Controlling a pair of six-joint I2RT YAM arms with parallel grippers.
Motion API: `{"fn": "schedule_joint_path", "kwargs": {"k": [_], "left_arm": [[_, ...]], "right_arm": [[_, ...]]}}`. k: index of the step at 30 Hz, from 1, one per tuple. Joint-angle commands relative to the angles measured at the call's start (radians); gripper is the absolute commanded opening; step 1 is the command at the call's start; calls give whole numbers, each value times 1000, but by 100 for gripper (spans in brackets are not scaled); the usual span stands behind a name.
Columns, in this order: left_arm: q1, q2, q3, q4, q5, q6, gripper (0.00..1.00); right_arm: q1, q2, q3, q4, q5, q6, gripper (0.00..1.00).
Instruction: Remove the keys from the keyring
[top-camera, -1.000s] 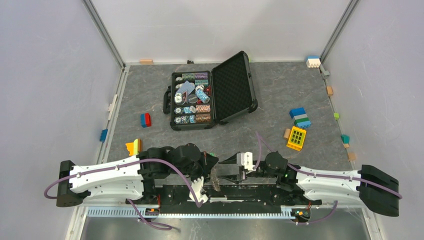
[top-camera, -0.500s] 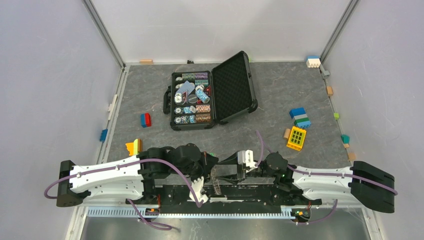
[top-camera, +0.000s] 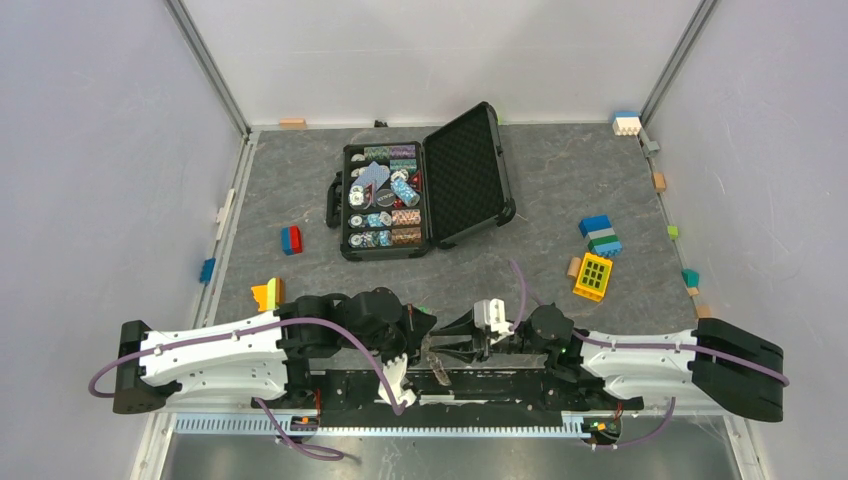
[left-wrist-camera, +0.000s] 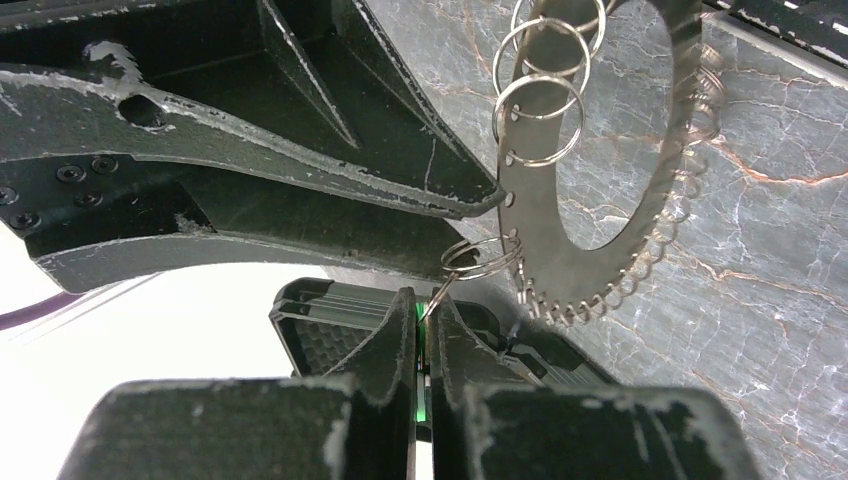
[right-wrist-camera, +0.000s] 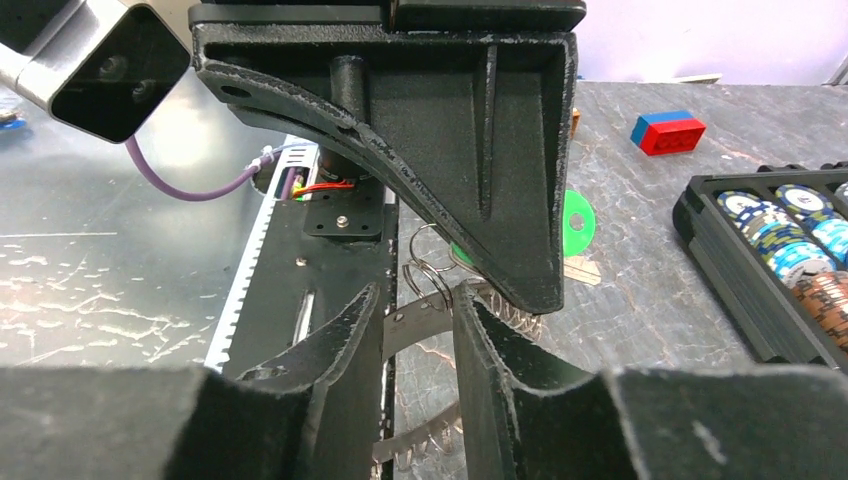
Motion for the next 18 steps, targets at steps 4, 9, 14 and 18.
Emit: {"fn": "schedule_joint_path", "kwargs": {"k": [4, 9, 14, 18], "left_arm": [[-5, -2, 3, 55, 10, 32, 2], [-5, 0, 3, 54, 8, 32, 2], [-5, 0, 1, 54, 7, 32, 2], [-5, 0, 0, 54, 6, 32, 2]], "right_arm": [[-1, 16, 7, 60, -54, 13, 28], [-1, 12, 8, 54, -43, 12, 21], [-1, 16, 15, 54, -24, 16, 23], [-1, 30, 25, 55, -23, 22, 26]]}}
